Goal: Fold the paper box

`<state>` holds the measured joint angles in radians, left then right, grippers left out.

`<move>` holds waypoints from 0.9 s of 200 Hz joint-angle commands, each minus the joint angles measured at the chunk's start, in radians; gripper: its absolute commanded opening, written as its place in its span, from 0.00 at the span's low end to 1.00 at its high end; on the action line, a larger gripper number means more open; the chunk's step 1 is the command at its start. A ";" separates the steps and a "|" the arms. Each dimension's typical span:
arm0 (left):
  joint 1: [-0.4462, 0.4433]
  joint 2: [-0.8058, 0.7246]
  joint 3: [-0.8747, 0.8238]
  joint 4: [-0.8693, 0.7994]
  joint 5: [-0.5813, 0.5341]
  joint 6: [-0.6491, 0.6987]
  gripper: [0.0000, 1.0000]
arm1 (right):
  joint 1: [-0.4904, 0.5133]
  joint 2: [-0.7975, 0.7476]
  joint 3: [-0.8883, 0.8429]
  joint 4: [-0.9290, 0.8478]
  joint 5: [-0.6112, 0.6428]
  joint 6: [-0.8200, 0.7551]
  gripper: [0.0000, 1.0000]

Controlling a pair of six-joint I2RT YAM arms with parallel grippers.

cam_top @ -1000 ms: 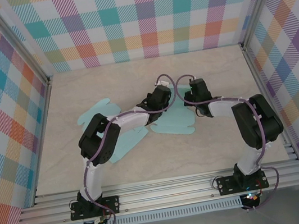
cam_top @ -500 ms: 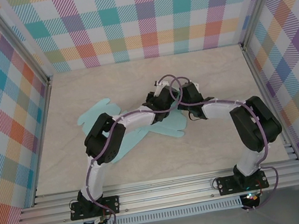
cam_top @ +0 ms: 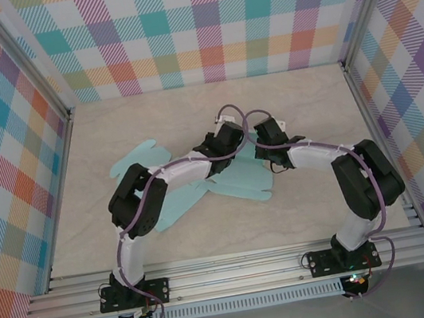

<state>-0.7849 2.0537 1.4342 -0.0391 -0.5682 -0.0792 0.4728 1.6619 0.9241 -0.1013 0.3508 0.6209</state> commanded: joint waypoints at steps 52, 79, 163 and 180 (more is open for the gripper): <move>0.009 -0.139 -0.107 0.035 0.096 -0.035 0.56 | 0.006 -0.031 0.042 -0.178 -0.016 0.018 0.00; 0.009 -0.144 -0.139 0.045 0.129 -0.062 0.58 | 0.006 -0.047 0.042 -0.203 -0.025 0.020 0.00; -0.020 -0.053 -0.091 0.031 0.036 -0.088 0.46 | 0.006 -0.117 0.027 -0.306 -0.053 0.032 0.00; -0.025 -0.037 -0.081 0.024 -0.014 -0.110 0.37 | 0.006 -0.135 0.016 -0.319 -0.056 0.036 0.00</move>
<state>-0.8043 1.9827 1.3190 0.0006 -0.4709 -0.1520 0.4728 1.5768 0.9482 -0.3553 0.3023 0.6399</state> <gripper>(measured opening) 0.414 0.086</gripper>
